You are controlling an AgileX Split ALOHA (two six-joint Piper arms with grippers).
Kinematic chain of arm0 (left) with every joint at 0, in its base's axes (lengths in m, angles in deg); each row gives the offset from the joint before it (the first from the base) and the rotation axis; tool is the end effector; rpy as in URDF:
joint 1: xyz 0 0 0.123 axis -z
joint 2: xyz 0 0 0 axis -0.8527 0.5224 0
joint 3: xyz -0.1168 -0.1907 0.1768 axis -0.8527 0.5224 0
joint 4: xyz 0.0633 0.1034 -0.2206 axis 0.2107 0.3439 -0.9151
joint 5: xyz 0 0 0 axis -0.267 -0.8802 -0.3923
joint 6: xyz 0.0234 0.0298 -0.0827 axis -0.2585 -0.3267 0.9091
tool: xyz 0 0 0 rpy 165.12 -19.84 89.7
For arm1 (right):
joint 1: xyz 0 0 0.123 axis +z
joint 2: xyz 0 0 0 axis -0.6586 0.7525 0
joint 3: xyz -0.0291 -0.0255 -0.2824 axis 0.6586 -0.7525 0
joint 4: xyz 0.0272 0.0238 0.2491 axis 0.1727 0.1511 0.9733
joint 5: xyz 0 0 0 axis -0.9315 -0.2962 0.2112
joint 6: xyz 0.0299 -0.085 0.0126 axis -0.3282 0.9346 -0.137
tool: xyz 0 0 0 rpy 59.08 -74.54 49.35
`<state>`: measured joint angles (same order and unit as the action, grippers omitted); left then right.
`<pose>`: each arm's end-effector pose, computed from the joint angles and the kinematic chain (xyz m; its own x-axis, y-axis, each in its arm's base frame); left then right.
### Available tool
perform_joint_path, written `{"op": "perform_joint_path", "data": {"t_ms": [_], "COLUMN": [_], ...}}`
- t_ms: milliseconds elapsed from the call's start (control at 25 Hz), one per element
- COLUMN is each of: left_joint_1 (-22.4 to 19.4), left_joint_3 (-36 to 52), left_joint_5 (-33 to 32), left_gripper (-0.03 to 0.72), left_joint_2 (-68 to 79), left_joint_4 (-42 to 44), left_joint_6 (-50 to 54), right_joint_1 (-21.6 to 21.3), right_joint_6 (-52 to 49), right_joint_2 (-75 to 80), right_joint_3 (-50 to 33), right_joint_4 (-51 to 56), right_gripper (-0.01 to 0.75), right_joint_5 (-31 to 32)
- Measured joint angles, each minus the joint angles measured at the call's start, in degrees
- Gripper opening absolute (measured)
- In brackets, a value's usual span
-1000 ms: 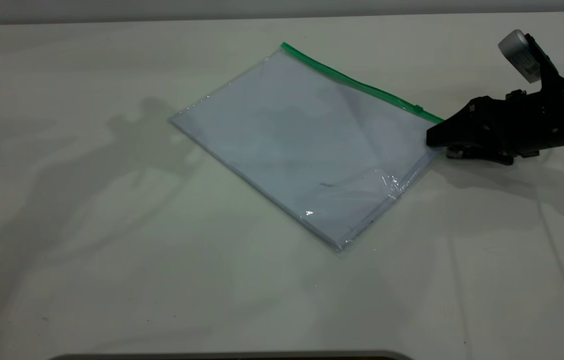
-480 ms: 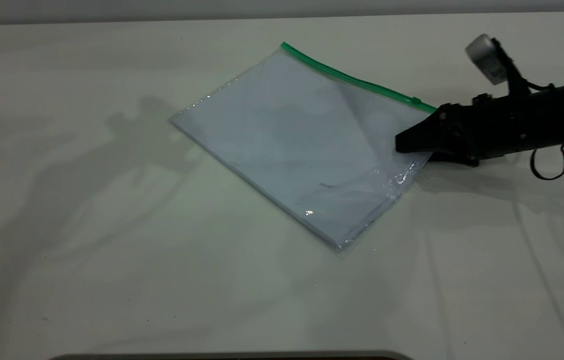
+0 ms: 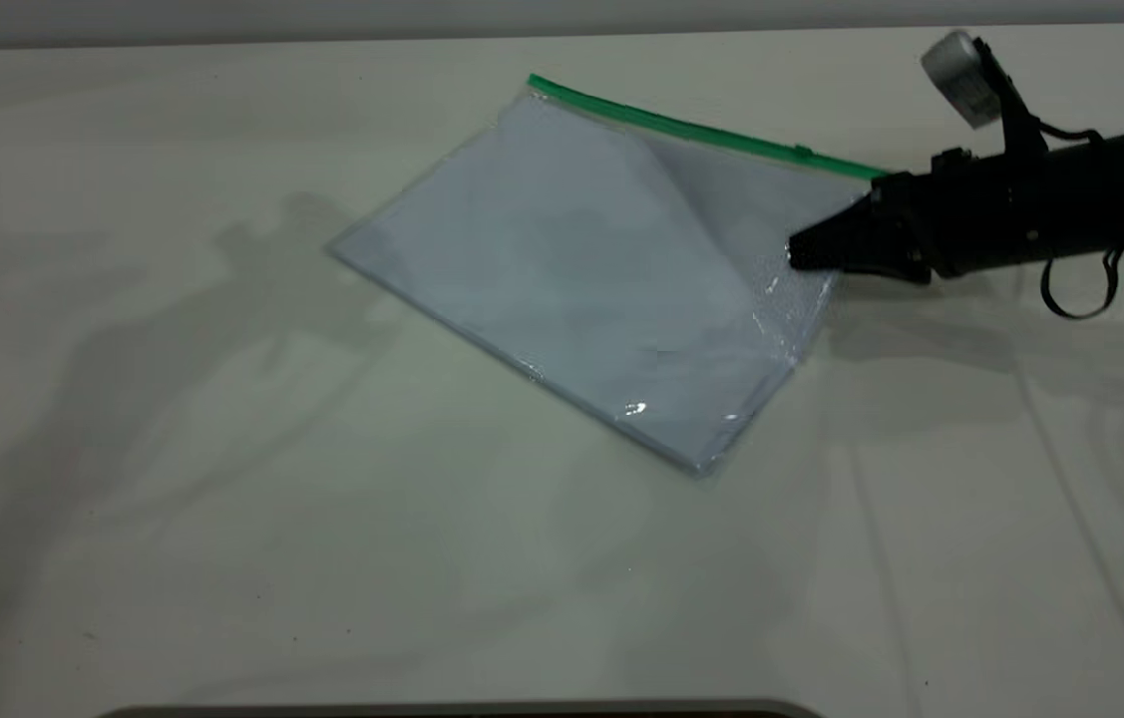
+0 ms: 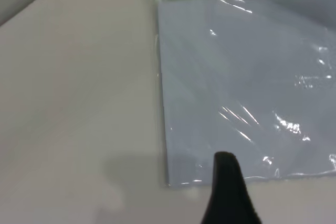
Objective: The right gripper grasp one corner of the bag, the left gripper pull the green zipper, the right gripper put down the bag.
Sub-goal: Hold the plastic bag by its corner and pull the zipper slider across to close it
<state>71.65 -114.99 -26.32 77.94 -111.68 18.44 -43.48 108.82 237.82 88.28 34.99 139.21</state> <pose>0.3987 -0.1144 0.2090 -0.5293 0.5138 -0.6752 0.6244 0.7747 0.1001 0.3880 0.0548 -0.0414 -0.8409 0.0246 -0.5406 -0.3958 0.6533 0.6454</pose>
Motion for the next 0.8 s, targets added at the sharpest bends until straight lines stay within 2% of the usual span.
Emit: {"op": "perform_joint_path", "data": {"t_ms": [160,320,560,800], "left_joint_1": [0.0,0.8,5.0,8.9], "left_joint_3": [-0.4,-2.8,-9.1,-14.1], "left_joint_5": [-1.0,-1.4,-1.5,-1.5], "left_gripper": [0.568,0.568,0.568,0.568], "left_joint_2": [0.8,4.9,14.1,20.4], "left_joint_4": [-1.9,-9.7,-20.5,-21.9], "left_joint_6": [-5.6,-15.2,-34.1,-46.8], "right_joint_1": [0.0,0.0,1.7,5.9], "right_joint_6": [1.3,1.8,2.5,3.8], "right_joint_2": [-2.2,-6.6,-10.5,-11.1], "right_joint_3": [0.1,0.1,0.1,0.1], "right_joint_4": [-1.8,-2.5,-6.3,-11.4], "right_gripper": [0.036,0.036,0.036,0.036], "right_joint_5": [0.0,0.0,-0.4,-4.5]}}
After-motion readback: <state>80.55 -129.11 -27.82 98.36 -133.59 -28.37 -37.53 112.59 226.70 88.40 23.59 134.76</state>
